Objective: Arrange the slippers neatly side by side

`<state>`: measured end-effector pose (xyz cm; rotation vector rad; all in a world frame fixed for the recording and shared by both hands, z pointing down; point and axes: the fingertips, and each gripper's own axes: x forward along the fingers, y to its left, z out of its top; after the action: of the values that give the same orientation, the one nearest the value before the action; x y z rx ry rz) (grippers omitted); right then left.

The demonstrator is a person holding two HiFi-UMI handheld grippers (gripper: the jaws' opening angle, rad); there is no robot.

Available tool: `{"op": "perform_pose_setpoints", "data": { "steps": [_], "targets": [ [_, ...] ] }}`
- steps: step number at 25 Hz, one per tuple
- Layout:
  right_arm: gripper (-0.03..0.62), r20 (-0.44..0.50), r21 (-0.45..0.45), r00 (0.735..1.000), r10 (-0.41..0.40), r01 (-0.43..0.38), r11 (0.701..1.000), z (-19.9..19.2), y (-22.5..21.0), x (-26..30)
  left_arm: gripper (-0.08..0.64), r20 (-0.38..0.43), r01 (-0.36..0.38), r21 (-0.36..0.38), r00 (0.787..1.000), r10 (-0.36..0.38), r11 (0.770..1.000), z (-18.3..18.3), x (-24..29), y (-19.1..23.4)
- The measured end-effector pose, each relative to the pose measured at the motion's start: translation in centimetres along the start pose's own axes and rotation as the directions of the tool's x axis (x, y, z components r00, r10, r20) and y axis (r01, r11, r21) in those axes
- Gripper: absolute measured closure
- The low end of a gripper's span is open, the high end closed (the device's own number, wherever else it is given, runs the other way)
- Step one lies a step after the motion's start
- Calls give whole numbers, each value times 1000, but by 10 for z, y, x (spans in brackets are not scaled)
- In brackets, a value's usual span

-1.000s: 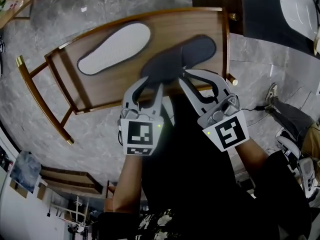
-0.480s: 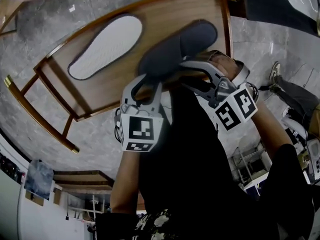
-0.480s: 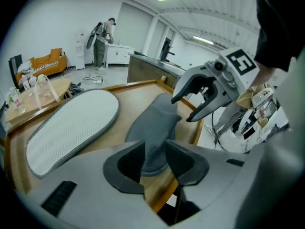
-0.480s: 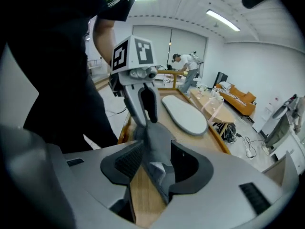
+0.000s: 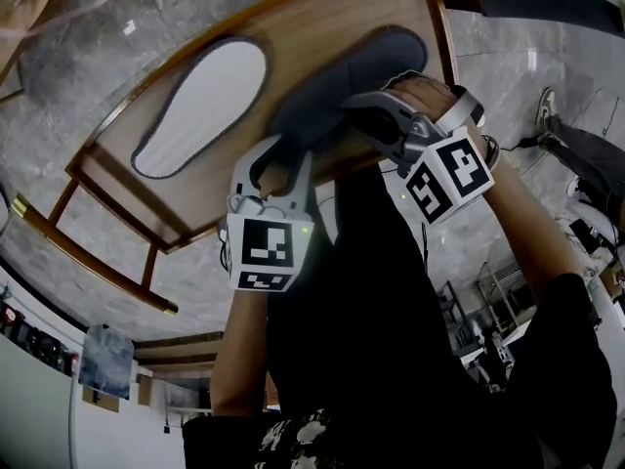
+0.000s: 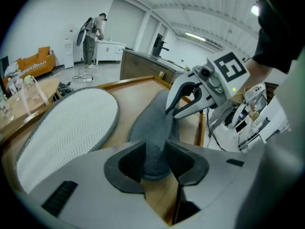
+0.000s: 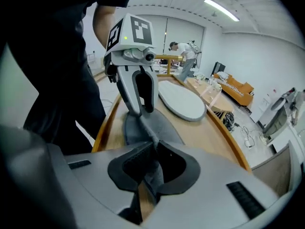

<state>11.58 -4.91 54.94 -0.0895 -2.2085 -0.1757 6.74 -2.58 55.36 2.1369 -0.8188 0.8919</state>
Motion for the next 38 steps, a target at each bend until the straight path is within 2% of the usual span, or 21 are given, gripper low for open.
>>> {"op": "perform_pose_setpoints", "data": {
  "steps": [7,10,13,17,19,22,25,34,38],
  "targets": [
    [572,14,197,998,-68,64,978,5,-1,-7,434,-1,27,32,1000,-27,999,7,-4,3],
    [574,22,276,993,-113,102,956,5,-4,-14,437,41,25,63,999,-28,998,22,-14,1],
    [574,1,335,983,-185,174,926,4,-13,-22,446,109,17,81,994,-25,997,41,-32,-4],
    [574,-34,440,960,-279,266,858,2,-25,-32,447,113,26,77,993,-35,997,42,-42,-19],
    [574,-32,494,948,-317,290,820,6,-30,-36,446,95,26,86,995,-34,996,38,-36,-20],
    [574,-21,546,933,-359,312,777,19,-37,-41,446,106,7,91,994,-17,996,44,-31,-8],
    [575,-19,598,923,-384,319,735,26,-39,-48,446,131,-6,87,991,-5,996,57,-25,4],
    [577,-8,793,891,-455,283,540,32,-48,-45,452,179,-52,110,983,31,993,83,-15,33],
    [577,18,817,882,-471,258,515,37,-51,-37,453,189,-77,111,980,55,991,87,-9,41]
  ]
}}
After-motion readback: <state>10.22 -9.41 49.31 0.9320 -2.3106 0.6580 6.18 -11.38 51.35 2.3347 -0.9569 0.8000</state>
